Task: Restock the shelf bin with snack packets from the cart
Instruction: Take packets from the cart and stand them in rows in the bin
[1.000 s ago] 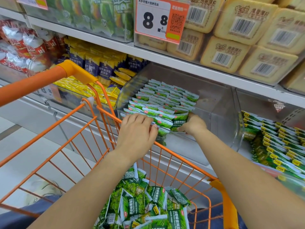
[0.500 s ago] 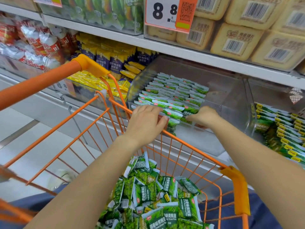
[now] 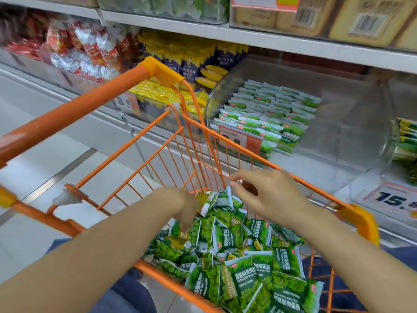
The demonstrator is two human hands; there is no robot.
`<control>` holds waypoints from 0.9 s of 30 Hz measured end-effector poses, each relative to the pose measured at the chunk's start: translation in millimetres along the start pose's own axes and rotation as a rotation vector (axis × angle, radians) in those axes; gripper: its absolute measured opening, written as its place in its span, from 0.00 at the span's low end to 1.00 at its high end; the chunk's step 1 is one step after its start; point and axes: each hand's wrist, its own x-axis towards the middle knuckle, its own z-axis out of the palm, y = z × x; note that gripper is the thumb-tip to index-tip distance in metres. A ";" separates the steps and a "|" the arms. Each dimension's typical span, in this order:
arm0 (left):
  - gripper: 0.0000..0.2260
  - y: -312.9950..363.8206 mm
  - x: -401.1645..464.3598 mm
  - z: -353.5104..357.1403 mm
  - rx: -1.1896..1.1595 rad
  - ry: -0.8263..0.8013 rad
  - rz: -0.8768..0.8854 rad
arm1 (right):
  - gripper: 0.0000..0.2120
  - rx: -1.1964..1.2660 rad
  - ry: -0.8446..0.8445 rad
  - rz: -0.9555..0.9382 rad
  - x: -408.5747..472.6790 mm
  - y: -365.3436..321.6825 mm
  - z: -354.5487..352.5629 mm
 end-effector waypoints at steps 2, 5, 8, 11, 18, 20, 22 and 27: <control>0.20 2.8 7.3 6.0 0.064 0.010 -0.001 | 0.12 0.012 -0.265 0.018 -5.3 0.7 7.6; 0.23 9.1 14.6 11.5 0.251 -0.022 0.003 | 0.13 -0.009 -0.396 0.090 -8.4 8.5 10.4; 0.18 7.2 6.5 0.9 0.051 0.067 0.051 | 0.14 0.047 -0.389 0.174 -6.2 7.3 12.8; 0.13 -2.3 -18.9 -22.4 -0.517 0.275 0.223 | 0.20 0.222 -0.413 0.342 -4.1 7.2 10.5; 0.18 -3.2 -57.6 -36.7 -1.125 0.622 0.398 | 0.08 0.857 -0.265 0.572 0.7 10.5 -2.7; 0.21 -5.2 -63.1 -39.0 -1.260 0.667 0.402 | 0.07 1.041 -0.104 0.642 2.1 11.9 -9.7; 0.17 -6.0 -69.2 -41.0 -1.347 0.634 0.490 | 0.07 1.195 0.076 0.685 4.7 12.6 -17.0; 0.16 18.4 -76.1 -52.9 -1.516 0.752 0.541 | 0.07 1.265 0.277 0.647 7.1 10.5 -31.5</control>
